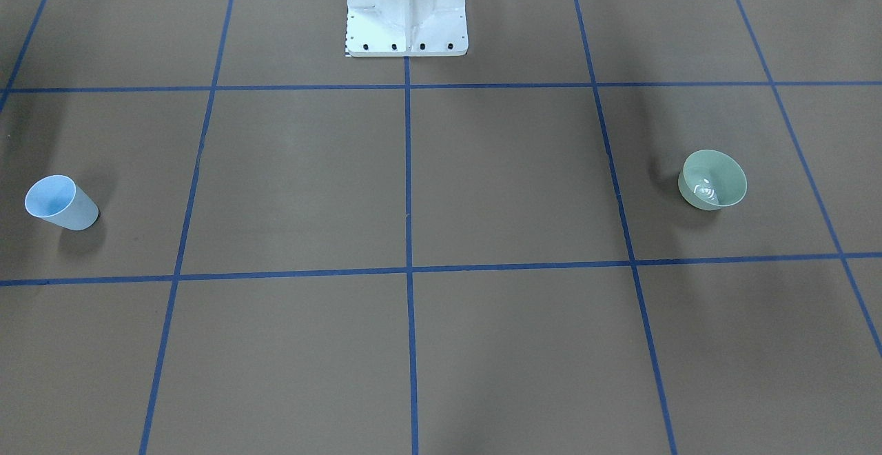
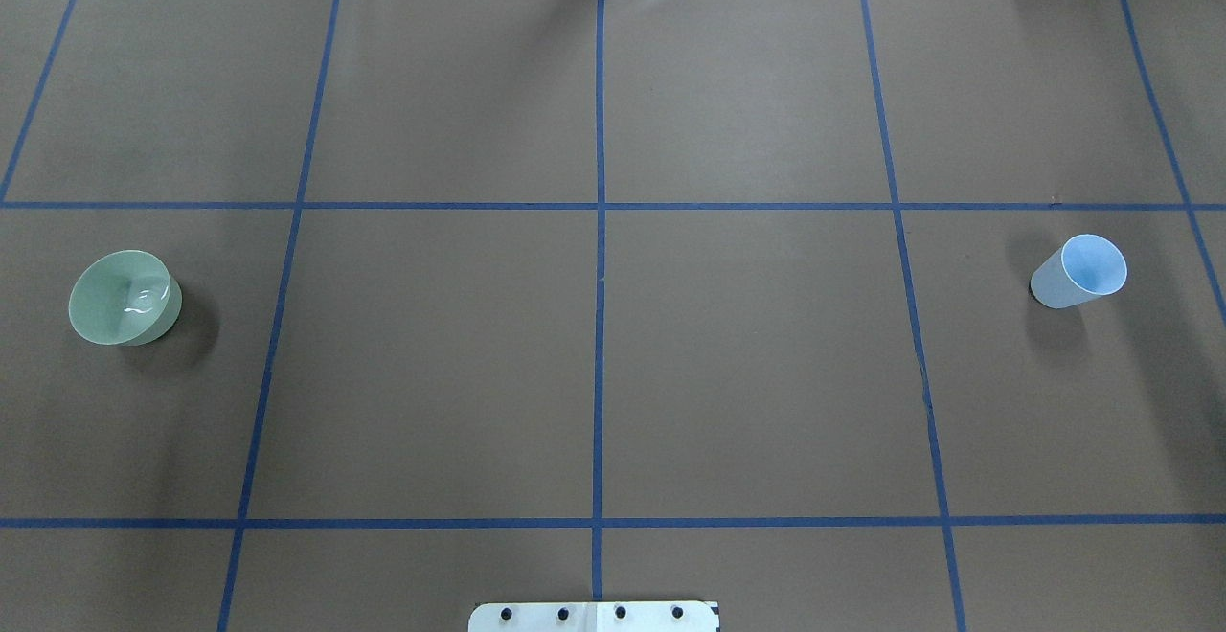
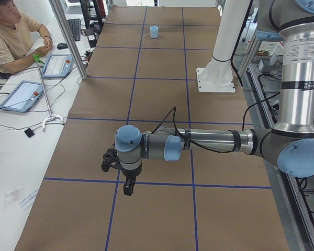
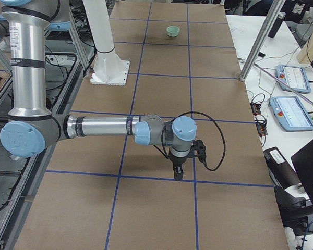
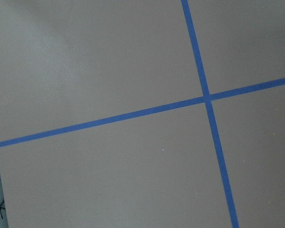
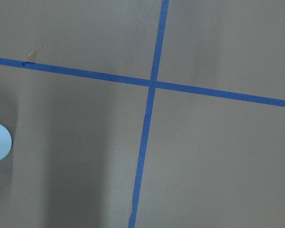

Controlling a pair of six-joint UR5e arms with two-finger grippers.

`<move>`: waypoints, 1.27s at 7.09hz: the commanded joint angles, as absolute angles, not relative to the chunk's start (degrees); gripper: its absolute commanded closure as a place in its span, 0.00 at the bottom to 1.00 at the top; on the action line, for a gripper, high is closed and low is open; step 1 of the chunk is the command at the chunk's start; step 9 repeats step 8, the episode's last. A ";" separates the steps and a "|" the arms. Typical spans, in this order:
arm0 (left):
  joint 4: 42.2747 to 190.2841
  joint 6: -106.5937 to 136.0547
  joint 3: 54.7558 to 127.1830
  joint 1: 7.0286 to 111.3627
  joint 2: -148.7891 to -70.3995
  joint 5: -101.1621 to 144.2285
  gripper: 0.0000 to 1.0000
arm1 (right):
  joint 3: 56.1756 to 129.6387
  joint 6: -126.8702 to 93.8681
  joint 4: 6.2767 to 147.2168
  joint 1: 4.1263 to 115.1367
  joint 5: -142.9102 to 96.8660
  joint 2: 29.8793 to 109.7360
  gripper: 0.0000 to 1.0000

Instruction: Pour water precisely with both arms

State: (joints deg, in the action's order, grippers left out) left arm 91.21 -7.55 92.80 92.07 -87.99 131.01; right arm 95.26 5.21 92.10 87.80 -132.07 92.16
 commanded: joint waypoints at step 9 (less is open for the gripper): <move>91.14 -7.47 93.25 92.11 -86.84 131.31 0.00 | 95.54 5.19 92.02 87.80 -132.19 92.29 0.00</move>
